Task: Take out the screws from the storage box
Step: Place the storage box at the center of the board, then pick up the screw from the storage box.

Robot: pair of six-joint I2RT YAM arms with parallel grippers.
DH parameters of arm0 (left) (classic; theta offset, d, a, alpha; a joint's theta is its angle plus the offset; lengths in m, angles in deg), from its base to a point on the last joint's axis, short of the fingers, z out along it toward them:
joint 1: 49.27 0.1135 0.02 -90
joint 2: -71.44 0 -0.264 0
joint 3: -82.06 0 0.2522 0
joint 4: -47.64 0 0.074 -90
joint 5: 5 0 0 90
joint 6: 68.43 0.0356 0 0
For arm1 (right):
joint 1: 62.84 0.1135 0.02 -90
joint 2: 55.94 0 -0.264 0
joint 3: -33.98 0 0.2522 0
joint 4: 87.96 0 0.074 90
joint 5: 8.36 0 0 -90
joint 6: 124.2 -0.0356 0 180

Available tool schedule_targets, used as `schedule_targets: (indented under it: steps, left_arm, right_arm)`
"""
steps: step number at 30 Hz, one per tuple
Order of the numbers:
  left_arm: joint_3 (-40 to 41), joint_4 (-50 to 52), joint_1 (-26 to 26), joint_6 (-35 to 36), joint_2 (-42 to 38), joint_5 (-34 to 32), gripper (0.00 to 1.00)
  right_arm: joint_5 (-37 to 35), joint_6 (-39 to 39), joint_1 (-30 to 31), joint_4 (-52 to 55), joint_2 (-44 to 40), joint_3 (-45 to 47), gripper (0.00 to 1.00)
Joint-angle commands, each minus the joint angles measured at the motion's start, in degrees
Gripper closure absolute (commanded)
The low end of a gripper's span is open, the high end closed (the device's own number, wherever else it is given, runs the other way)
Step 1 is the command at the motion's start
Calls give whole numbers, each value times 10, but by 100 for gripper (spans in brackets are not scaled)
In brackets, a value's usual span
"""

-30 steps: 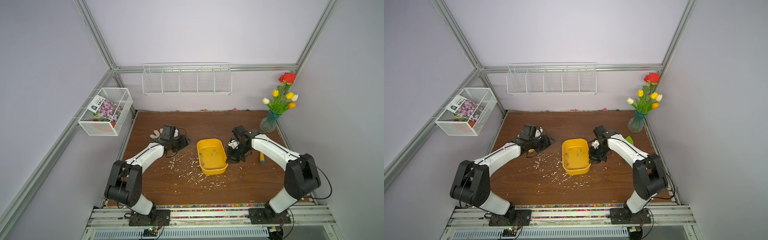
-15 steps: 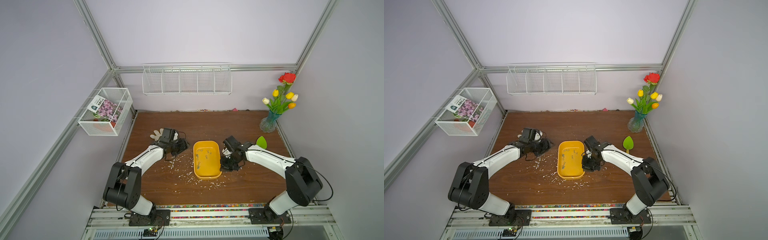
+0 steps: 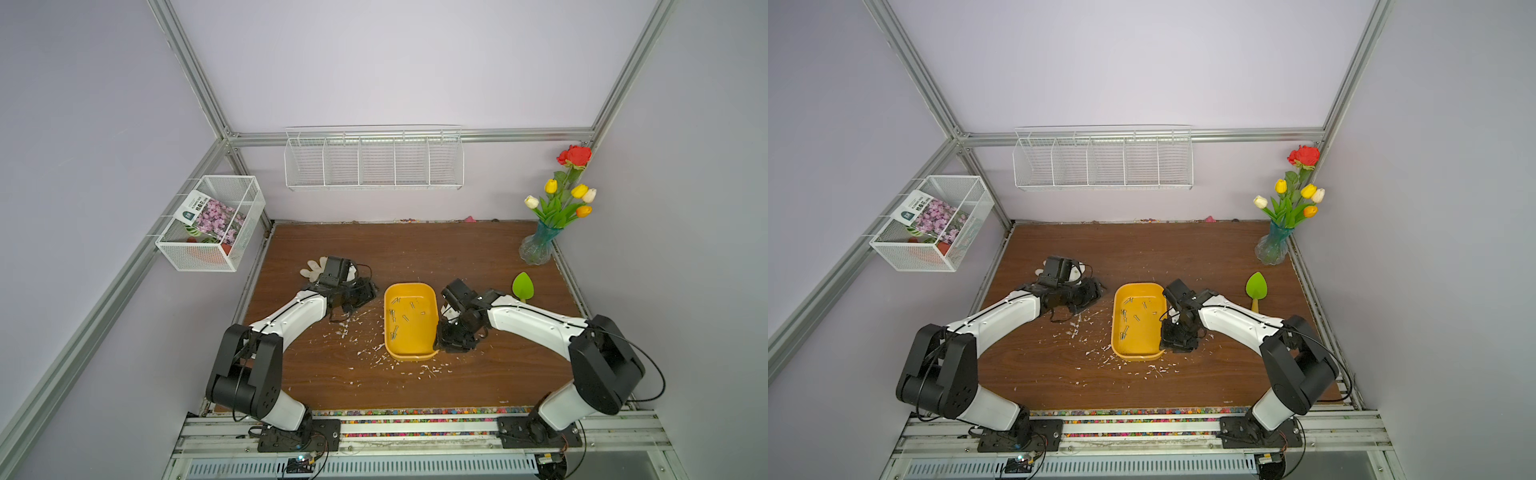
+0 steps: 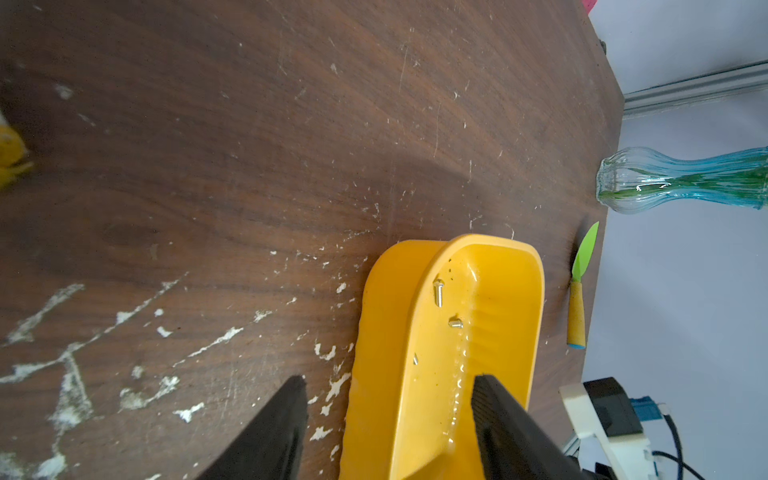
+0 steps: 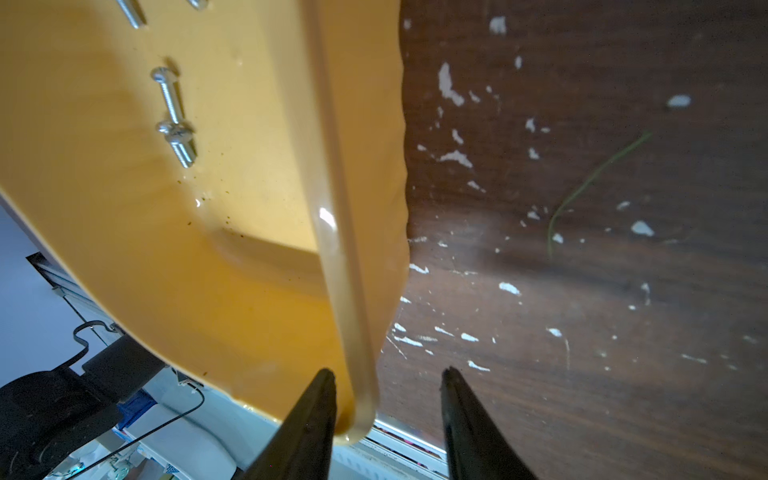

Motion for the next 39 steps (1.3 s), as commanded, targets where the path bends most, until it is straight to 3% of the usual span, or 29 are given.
schedule_targets:
  steps: [1, 7, 9, 14, 19, 22, 24, 31, 39]
  left_arm:
    - [3, 0, 3, 8, -7, 2, 33]
    - [-8, 7, 3, 15, -8, -1, 33]
    - [-14, 11, 3, 20, -4, -2, 33]
    - [-20, 17, 3, 26, 9, -5, 33]
    - [-2, -2, 2, 38, -7, -13, 33]
    - [22, -36, 3, 47, -25, -3, 33]
    - [29, -46, 3, 50, -31, -9, 33]
    - [24, -50, 4, 61, -18, -10, 34]
    - [52, -59, 7, 60, -54, -51, 34]
  right_arm:
    - [-37, 19, 2, 60, -33, -9, 50]
    - [-157, 86, 1, 163, -80, -95, 49]
    - [-168, 111, 1, 170, -75, -124, 48]
    - [-112, 199, 2, 109, -35, -151, 49]
    - [-24, 462, 16, -50, -34, -109, 50]
    - [-35, 523, 14, -152, -46, -64, 51]
    - [-5, 585, 12, -172, -26, -62, 50]
    - [49, 746, 15, -68, 143, -176, 54]
    - [87, 780, 19, -77, 184, -200, 55]
